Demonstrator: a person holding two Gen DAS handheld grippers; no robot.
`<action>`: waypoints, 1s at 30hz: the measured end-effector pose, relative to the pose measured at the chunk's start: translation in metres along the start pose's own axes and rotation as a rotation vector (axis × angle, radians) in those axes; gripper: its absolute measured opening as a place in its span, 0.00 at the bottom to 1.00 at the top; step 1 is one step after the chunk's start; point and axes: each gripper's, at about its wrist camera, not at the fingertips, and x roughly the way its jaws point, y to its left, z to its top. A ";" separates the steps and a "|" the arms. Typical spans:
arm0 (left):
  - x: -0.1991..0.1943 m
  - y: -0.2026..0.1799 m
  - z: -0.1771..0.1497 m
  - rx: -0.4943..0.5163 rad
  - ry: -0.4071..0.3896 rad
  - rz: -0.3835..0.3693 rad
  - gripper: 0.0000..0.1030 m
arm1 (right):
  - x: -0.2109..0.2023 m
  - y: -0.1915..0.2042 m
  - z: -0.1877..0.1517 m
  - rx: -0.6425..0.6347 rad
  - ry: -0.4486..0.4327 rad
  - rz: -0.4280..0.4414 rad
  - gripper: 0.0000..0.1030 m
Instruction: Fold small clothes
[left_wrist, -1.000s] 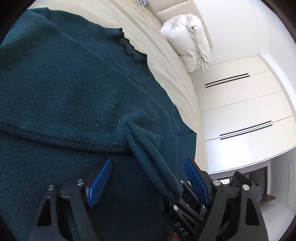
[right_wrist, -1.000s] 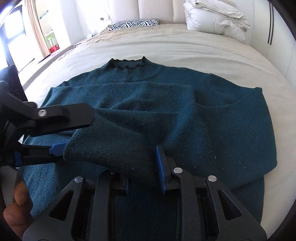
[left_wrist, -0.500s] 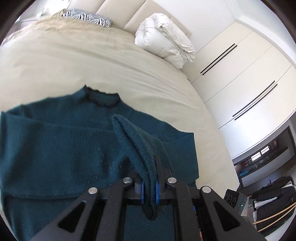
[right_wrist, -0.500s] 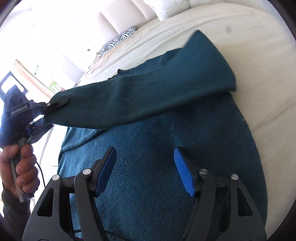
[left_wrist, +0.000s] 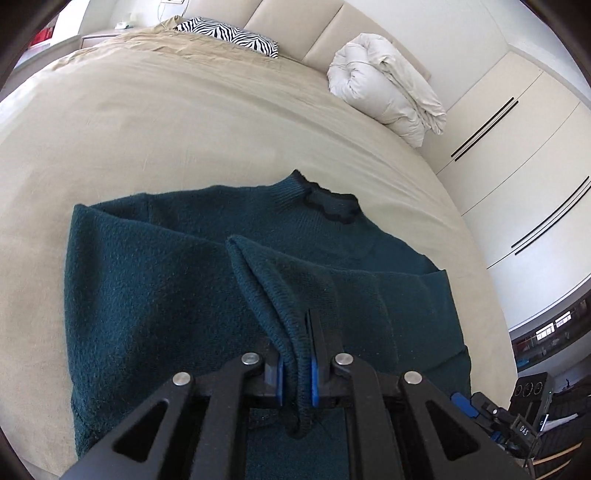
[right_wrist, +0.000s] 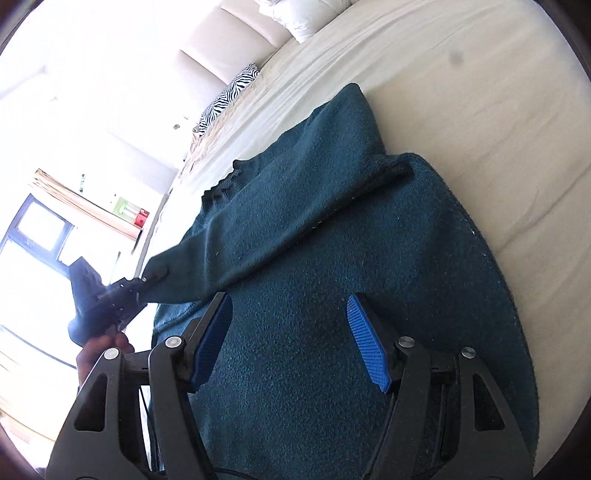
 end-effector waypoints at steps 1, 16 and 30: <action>0.005 0.002 -0.002 0.003 0.007 0.002 0.09 | -0.004 -0.001 0.004 0.009 -0.003 0.008 0.62; 0.018 0.006 -0.005 -0.007 0.006 -0.054 0.09 | 0.013 -0.043 0.084 0.293 -0.151 0.078 0.61; 0.035 0.016 -0.004 -0.015 0.020 -0.079 0.11 | -0.028 -0.056 0.073 0.325 -0.141 0.193 0.62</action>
